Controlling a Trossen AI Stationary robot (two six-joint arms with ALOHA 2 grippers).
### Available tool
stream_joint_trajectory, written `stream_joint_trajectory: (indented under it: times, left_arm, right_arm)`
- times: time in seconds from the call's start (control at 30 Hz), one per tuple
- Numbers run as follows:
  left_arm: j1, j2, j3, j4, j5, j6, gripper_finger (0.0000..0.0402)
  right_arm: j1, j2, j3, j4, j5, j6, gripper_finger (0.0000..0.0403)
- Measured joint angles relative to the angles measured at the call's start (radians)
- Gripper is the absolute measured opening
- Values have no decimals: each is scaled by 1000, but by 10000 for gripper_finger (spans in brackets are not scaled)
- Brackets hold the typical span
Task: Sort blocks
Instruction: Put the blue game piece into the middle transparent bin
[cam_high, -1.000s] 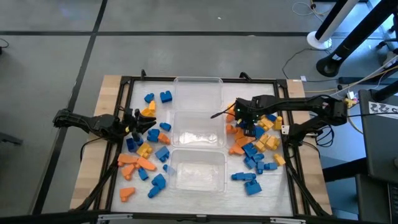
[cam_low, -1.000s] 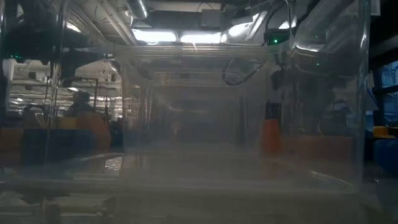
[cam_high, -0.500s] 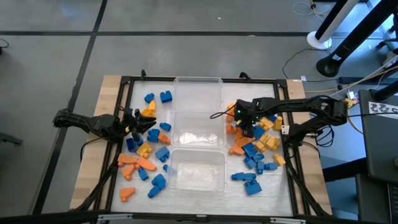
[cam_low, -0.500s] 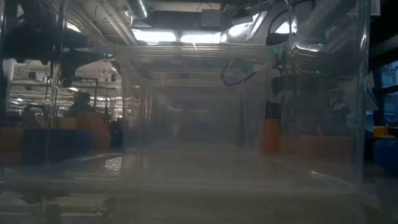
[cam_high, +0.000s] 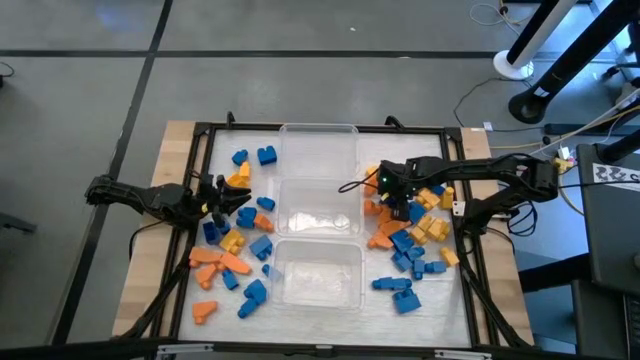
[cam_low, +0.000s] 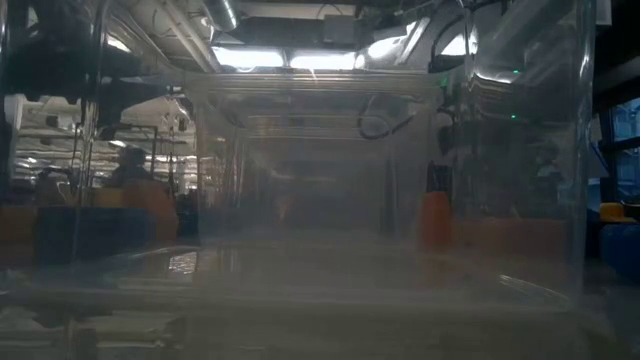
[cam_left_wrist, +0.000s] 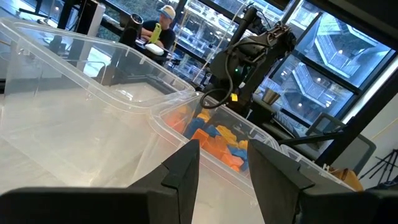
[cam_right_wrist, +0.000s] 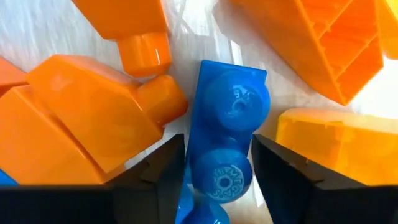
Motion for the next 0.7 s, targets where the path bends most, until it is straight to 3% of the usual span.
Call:
stream_joint_trajectory:
  times: [0.2, 0.4, 0.7]
  left_arm:
    - [0, 0, 0, 0, 0, 0, 125]
    - [0, 0, 0, 0, 0, 0, 125]
    - [0, 0, 0, 0, 0, 0, 125]
  right_arm:
    - [0, 20, 5, 5, 2, 0, 122]
    - [0, 18, 18, -9, -24, 0, 122]
    - [0, 19, 158, -195, -49, -45, 126]
